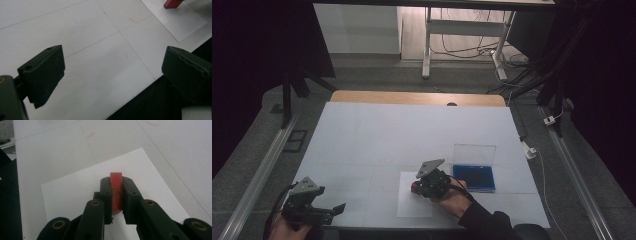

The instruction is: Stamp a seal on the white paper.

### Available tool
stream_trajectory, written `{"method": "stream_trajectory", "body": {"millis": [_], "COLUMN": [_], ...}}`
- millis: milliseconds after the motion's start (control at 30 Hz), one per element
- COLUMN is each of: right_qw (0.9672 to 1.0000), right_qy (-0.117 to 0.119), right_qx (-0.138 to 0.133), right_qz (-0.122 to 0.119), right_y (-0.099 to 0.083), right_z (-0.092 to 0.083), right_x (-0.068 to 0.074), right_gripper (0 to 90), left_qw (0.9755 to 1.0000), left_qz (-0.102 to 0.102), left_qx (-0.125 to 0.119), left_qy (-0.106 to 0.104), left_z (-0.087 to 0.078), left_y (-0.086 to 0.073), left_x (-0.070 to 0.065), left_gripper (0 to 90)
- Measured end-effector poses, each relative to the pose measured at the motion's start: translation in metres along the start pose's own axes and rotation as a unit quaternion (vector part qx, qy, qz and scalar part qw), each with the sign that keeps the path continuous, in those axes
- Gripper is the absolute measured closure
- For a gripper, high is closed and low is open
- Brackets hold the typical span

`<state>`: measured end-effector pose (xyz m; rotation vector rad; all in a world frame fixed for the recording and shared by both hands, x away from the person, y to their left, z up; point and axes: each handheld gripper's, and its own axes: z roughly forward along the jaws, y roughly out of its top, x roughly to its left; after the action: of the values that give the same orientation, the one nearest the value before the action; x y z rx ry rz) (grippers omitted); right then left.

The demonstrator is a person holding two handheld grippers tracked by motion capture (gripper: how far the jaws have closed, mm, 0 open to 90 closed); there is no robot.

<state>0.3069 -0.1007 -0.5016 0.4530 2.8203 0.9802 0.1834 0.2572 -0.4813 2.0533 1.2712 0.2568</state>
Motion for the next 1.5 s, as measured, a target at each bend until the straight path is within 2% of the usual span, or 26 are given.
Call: {"method": "stream_trajectory", "body": {"millis": [333, 467, 667, 767, 833, 1000, 1100, 1300, 1333, 1500], "right_qw": [0.9999, 0.9996, 0.9983, 0.9993, 0.9999, 0.9996, 0.9997, 0.9993, 0.9992, 0.9999], "right_qy": [-0.002, -0.022, -0.040, -0.026, -0.008, 0.018, 0.014, -0.025, -0.028, 0.002], "right_qx": [0.000, 0.012, 0.018, 0.015, 0.006, -0.002, -0.002, 0.011, 0.012, -0.008], "right_qz": [0.011, -0.013, -0.038, -0.022, -0.007, 0.023, 0.018, -0.026, -0.027, 0.008], "right_y": [0.000, 0.003, 0.005, 0.003, 0.001, -0.001, -0.001, 0.003, 0.003, -0.002], "right_z": [0.002, 0.002, 0.003, 0.002, 0.002, 0.003, 0.003, 0.003, 0.003, 0.003], "right_x": [0.002, 0.008, 0.015, 0.010, 0.004, -0.004, -0.003, 0.011, 0.012, 0.000], "right_gripper": [81.1, 81.1, 81.0, 81.1, 81.1, 81.1, 81.1, 81.0, 81.0, 80.9], "left_qw": [1.0000, 1.0000, 1.0000, 1.0000, 1.0000, 0.9999, 0.9999, 0.9999, 0.9999, 1.0000], "left_qz": [0.002, 0.002, 0.003, 0.003, 0.003, 0.005, 0.004, 0.005, 0.005, 0.005], "left_qx": [0.005, 0.005, 0.005, 0.006, 0.006, 0.010, 0.010, 0.010, 0.010, 0.007], "left_qy": [0.002, 0.003, 0.002, 0.002, 0.002, 0.003, 0.003, 0.003, 0.003, 0.001], "left_z": [0.001, 0.001, 0.002, 0.002, 0.002, 0.002, 0.003, 0.003, 0.003, 0.002], "left_y": [0.001, 0.001, 0.002, 0.002, 0.002, 0.002, 0.002, 0.003, 0.003, 0.002], "left_x": [-0.001, -0.001, -0.001, -0.001, -0.001, -0.001, -0.001, -0.001, -0.001, -0.001], "left_gripper": [5.2, 5.2, 5.3, 5.3, 5.3, 5.4, 5.5, 5.5, 5.5, 5.5]}}
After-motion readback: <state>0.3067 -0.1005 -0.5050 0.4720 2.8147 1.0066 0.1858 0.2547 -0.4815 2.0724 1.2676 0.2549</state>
